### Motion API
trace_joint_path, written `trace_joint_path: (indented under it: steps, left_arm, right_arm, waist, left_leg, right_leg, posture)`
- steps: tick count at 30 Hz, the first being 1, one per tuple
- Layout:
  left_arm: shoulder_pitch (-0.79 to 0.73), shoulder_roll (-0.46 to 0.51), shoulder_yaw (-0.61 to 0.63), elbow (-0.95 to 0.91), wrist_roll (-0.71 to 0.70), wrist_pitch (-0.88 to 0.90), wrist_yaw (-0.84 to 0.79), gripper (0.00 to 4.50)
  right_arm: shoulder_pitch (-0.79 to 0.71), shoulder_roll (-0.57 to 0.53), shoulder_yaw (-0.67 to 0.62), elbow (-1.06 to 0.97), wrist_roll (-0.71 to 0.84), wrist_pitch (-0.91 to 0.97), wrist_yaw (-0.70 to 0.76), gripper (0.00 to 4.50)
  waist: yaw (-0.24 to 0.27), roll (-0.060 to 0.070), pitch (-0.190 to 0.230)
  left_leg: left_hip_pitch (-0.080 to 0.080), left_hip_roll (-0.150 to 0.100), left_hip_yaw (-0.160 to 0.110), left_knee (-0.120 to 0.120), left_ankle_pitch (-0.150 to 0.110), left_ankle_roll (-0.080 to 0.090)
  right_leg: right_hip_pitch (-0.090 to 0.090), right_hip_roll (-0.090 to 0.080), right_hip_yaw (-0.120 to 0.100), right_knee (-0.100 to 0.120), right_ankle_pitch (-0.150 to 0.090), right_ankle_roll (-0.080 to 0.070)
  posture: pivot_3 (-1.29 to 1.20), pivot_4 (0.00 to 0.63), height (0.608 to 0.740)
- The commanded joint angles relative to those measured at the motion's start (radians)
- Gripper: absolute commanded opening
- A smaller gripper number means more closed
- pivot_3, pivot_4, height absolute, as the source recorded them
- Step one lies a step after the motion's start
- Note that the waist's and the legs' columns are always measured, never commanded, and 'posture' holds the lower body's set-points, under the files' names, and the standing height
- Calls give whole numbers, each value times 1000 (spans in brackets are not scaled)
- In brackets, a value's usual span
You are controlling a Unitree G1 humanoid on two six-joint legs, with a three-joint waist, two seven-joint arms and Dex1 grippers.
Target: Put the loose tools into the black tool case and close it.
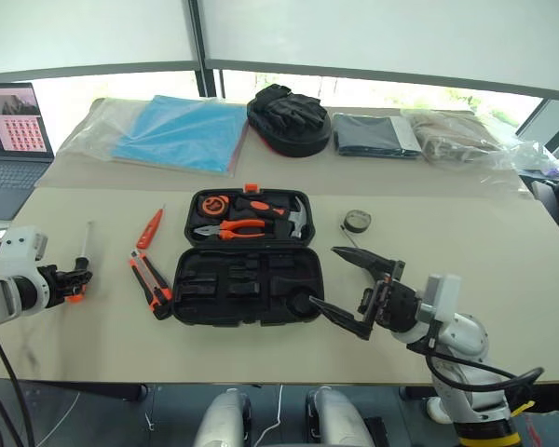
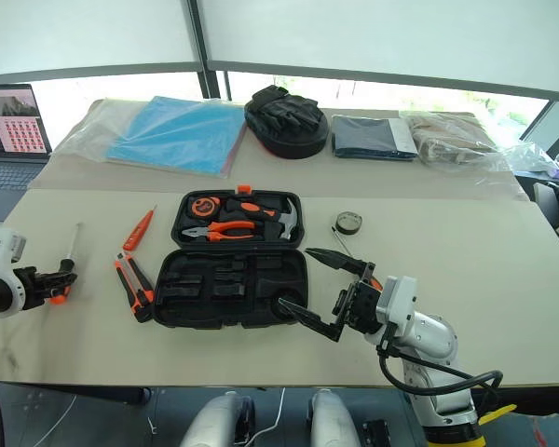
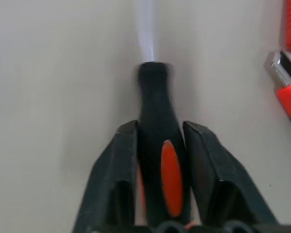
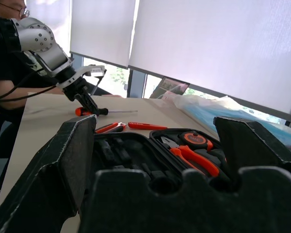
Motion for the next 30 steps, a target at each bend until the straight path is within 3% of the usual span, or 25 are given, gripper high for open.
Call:
trace_joint_path:
  steps: [1,5,7,10,18,30]
  left_arm:
    - [-13,9,90,-60,63,-390,-193,843]
    - [4,17,16,-126,120,-738,-516,843]
    - [-18,24,-80,-152,164,-839,-649,843]
    - [-89,11,-229,-199,221,-895,-771,843]
    - [-352,-123,-563,-175,484,-879,-804,843]
    - [-479,-206,-683,-32,732,-887,-735,843]
  right_arm:
    - [10,-8,-33,-22,-1,-28,-21,4500]
    - [35,-42,-75,-21,9,-8,-35,4500]
    - [53,-91,-90,-7,-13,0,-13,4500]
    - [62,-137,-109,0,-6,51,-27,4500]
    - [90,-194,-114,-43,-17,120,-47,4500]
    - [123,-183,-104,-133,-7,169,-110,4500]
  waist:
    - [2,-2,0]
    - [15,-1,0]
    - [19,0,-1]
    - [23,0,-1]
    - [22,0,-1]
    - [21,-1,0]
  left_leg:
    - [0,1,0,0,0,0]
    - [-1,1,2,0,-1,-1]
    - [0,-1,4,-2,-5,-5]
    - [0,-2,9,-2,-1,5]
    - [-1,-2,11,0,1,8]
    - [-3,-1,11,6,0,10]
  right_leg:
    - [0,0,0,0,0,-1]
    - [0,-6,0,-3,2,-2]
    - [0,-15,1,-4,2,-2]
    - [0,-12,2,-5,2,-2]
    - [1,1,7,-6,4,5]
    - [1,2,7,-5,4,7]
  posture:
    - [0,150,740]
    - [0,150,740]
    - [0,150,740]
    - [0,150,740]
    - [0,150,740]
    - [0,150,740]
